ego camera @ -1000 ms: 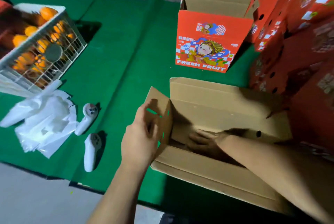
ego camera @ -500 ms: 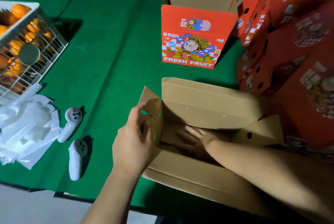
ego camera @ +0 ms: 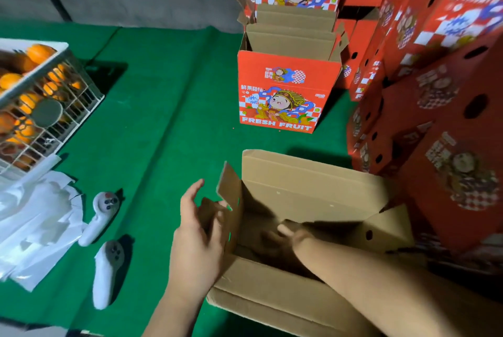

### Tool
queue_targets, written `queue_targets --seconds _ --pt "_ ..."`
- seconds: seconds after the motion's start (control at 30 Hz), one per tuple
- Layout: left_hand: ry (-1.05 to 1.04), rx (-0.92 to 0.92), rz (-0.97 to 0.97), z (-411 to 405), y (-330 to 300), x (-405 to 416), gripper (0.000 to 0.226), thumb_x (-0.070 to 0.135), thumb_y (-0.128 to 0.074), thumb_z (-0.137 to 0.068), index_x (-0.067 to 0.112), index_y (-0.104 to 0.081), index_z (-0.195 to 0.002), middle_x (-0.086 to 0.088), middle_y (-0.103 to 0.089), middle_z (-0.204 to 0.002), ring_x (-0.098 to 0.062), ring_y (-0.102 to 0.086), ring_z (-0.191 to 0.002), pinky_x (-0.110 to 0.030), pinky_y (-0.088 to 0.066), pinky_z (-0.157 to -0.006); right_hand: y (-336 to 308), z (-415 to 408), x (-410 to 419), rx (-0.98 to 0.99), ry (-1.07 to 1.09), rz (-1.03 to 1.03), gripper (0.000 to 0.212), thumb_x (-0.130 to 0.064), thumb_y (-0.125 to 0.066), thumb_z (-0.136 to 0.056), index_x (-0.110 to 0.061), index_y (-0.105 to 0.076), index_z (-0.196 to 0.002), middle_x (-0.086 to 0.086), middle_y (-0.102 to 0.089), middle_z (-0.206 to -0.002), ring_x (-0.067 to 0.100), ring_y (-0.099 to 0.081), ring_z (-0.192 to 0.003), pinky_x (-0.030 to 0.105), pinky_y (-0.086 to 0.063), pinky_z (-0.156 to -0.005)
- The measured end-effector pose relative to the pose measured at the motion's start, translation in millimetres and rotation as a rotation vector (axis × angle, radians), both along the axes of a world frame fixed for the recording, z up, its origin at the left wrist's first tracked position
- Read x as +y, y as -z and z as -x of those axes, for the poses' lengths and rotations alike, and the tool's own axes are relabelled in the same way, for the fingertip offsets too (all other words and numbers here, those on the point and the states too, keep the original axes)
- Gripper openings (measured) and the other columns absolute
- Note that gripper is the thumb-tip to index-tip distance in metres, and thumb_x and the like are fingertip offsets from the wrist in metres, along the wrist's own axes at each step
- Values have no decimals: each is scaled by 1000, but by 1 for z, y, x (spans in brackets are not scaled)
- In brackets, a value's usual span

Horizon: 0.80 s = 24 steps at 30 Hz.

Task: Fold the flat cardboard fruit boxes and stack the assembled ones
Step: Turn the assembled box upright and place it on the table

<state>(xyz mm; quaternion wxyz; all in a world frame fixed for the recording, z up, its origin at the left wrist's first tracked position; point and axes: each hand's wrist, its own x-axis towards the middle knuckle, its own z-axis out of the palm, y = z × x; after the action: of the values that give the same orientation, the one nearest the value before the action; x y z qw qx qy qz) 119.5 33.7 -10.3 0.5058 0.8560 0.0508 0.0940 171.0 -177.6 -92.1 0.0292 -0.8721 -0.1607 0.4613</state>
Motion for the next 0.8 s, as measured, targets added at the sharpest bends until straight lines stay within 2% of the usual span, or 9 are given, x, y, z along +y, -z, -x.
queue_targets --seconds 0.07,0.17,0.23,0.3,0.43,0.57,0.63,0.7,0.8 --pt "-63 21 264 -2 2 -1 68 4 -61 -100 37 -32 -152 8 -79 -97 -1 -72 -86 -21 -55 -79 -12 -6 -2 -33 20 12 50 -33 -34 -111 -27 -32 -160 9 -18 -170 34 -23 -154 53 -19 -125" --pt "-305 26 445 -8 5 5 59 7 -70 -95 32 -46 -142 2 -76 -91 8 -67 -70 -9 -52 -64 -48 -5 -6 -88 32 -81 49 -37 -35 -107 -31 -37 -156 2 -32 -166 28 -38 -147 47 -32 -120" --pt "-518 26 539 -15 6 16 55 16 -77 -92 32 -51 -138 -1 -71 -99 8 -68 -74 -11 -53 -69 -79 7 -25 -274 137 -201 59 -51 -37 -103 -43 -22 -159 -12 -28 -167 18 -28 -152 40 -28 -122" --pt "-573 19 873 -26 7 25 44 18 -73 -95 26 -52 -133 -4 -71 -109 -8 -71 -91 -26 -55 -85 -107 27 -48 -651 267 -316 56 -47 -44 -101 -41 -34 -156 -15 -40 -160 13 -33 -149 33 -29 -120" --pt "-327 162 1114 -32 19 26 24 39 -60 -100 17 -67 -109 -9 -67 -116 -17 -67 -98 -34 -53 -94 -92 101 -64 -1210 1045 -831 40 -4 -56 -99 -16 -57 -136 4 -53 -145 15 -47 -135 33 -32 -118" --pt "-164 318 1076 -21 20 17 51 58 -52 -98 15 -76 -107 -14 -74 -114 -26 -71 -106 -48 -55 -94 -76 96 -68 -505 2015 -1333 35 9 -33 -106 15 -48 -137 33 -40 -151 30 -50 -138 36 -33 -115" --pt "-82 301 1040 -20 14 14 60 58 -48 -99 8 -70 -123 -16 -69 -129 -30 -64 -123 -54 -44 -109 -90 75 -56 -289 2048 -1431 48 -8 -25 -112 7 -68 -96 29 -66 -113 9 -75 -85 22 -53 -80" --pt "-38 261 1032 -27 4 10 63 59 -41 -101 11 -65 -135 -12 -68 -135 -25 -64 -126 -45 -44 -107 -99 58 -41 -193 2048 -1441 64 -27 -25 -113 -9 -68 -69 11 -71 -66 9 -66 -47 21 -51 -53" --pt "-19 154 950 -57 -29 2 66 62 -26 -104 20 -59 -143 -1 -68 -136 -17 -61 -127 -33 -44 -95 -116 37 -35 -416 1857 -1303 60 -56 -29 -106 -19 -72 -88 -10 -76 -71 -3 -70 -63 23 -47 -76"
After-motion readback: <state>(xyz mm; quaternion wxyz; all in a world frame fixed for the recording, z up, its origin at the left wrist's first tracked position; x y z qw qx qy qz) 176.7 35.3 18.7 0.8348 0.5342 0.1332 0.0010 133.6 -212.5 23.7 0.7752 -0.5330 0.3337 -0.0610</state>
